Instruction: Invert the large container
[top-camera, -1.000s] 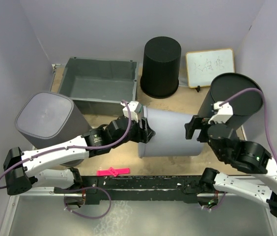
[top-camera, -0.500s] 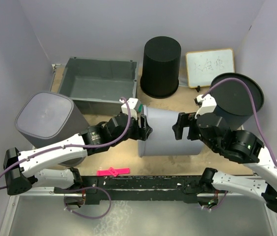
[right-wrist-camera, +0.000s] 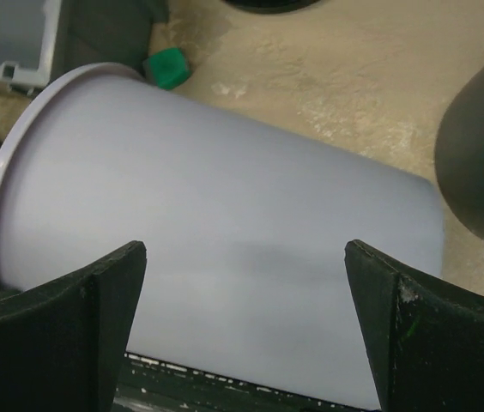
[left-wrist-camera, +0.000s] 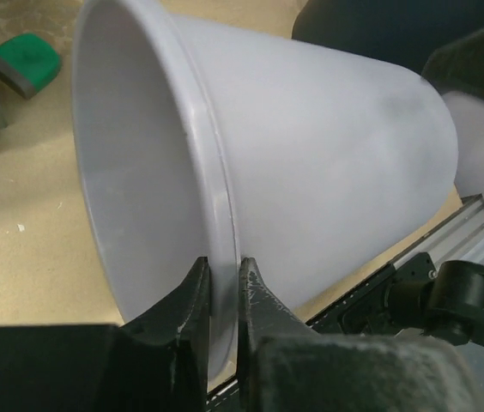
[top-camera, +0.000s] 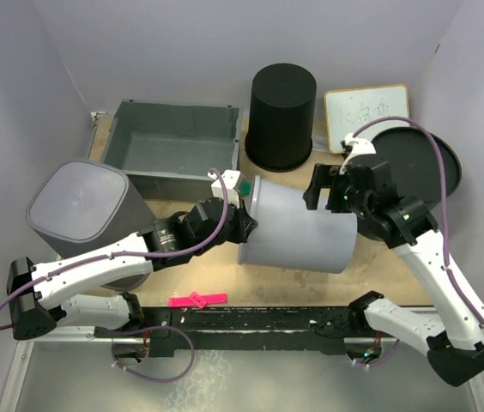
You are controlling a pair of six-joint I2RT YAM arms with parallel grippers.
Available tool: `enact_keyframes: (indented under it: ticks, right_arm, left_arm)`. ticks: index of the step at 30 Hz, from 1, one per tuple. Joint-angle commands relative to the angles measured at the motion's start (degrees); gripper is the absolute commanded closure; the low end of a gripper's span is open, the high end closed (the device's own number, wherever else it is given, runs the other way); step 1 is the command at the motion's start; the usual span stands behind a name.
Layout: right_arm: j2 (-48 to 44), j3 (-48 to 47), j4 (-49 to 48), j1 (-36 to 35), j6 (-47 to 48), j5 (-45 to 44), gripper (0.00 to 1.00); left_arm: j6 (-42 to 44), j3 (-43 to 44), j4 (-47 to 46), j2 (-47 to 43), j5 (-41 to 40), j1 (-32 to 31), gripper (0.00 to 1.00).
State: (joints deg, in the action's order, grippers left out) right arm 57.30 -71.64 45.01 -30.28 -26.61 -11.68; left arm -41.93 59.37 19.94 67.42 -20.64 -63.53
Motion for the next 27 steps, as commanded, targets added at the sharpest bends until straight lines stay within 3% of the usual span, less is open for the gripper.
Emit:
enact_keyframes:
  ticks: [1, 8, 16, 27]
  right_arm:
    - [-2.63, 2.66, -5.14, 11.74, 3.04, 13.30, 0.00]
    - [-6.33, 13.99, -8.61, 38.01, 1.08, 40.53, 0.00]
    - [-9.79, 17.81, -8.55, 39.73, -3.35, 42.17, 0.00]
    - [-11.52, 17.20, -8.97, 39.62, -5.66, 55.31, 0.02]
  left_arm:
    - [0.13, 1.42, 2.20, -0.30, -3.58, -0.19, 1.00]
    - [-0.42, 0.27, 3.87, -0.72, -5.02, -0.19, 1.00]
    - [-0.78, -1.06, 5.13, -0.61, -6.85, -0.19, 1.00]
    - [-0.96, -2.16, 4.93, 0.37, -7.58, -0.19, 1.00]
